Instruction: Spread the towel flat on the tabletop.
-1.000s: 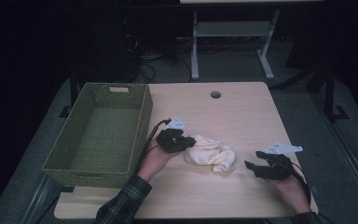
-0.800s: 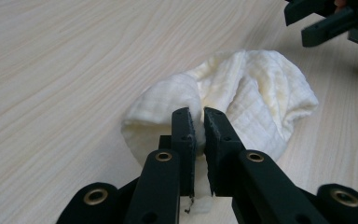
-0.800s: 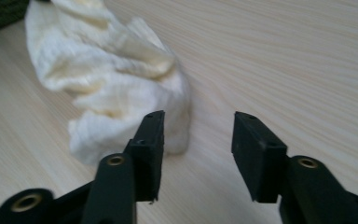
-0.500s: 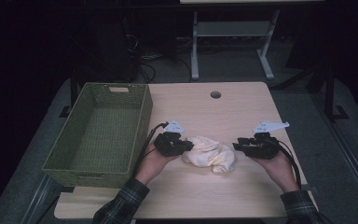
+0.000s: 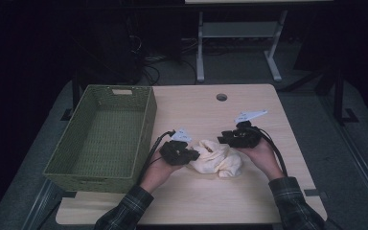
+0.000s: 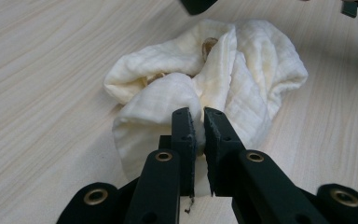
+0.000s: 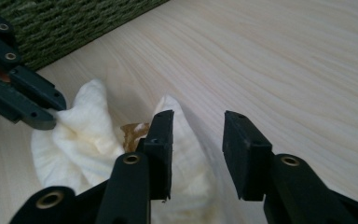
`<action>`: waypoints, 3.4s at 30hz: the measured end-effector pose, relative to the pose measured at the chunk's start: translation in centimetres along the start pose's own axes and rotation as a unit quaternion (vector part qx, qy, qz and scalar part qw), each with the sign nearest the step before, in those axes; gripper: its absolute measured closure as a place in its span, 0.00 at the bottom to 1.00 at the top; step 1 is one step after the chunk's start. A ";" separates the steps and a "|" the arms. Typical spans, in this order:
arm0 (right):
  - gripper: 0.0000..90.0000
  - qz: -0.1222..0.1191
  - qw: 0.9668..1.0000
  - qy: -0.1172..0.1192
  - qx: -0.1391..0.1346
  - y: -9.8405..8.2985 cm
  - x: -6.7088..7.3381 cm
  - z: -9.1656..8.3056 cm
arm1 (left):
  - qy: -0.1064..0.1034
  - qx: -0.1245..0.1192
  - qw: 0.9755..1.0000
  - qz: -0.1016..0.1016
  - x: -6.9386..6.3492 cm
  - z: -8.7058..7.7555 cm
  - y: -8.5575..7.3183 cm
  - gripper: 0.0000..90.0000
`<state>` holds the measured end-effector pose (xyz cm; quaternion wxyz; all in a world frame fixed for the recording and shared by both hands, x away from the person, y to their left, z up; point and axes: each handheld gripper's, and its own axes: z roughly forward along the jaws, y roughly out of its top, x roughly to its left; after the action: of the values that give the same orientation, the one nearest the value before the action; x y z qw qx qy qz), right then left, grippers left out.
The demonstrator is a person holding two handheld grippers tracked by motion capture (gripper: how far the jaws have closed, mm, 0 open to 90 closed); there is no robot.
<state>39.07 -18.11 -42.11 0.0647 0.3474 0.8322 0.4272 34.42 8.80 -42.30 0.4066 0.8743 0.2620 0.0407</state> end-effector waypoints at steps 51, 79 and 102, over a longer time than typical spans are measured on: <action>0.98 0.032 0.992 -0.102 -0.070 0.2 -4.7 -8.1 | 0.107 -0.072 0.991 -0.027 2.6 -2.7 3.5 0.93; 0.67 0.078 0.988 -0.122 -0.058 -0.1 -6.9 -5.0 | 0.123 -0.040 0.990 -0.051 6.2 2.4 4.7 0.51; 0.68 0.031 0.995 -0.087 -0.037 -5.4 -1.3 -6.5 | 0.041 -0.030 0.998 -0.033 0.3 -0.3 -0.4 0.36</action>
<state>34.59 -25.34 -42.36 0.1362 0.4061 0.7961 0.4275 34.46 9.40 -42.48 0.4230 0.8500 0.3060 0.0705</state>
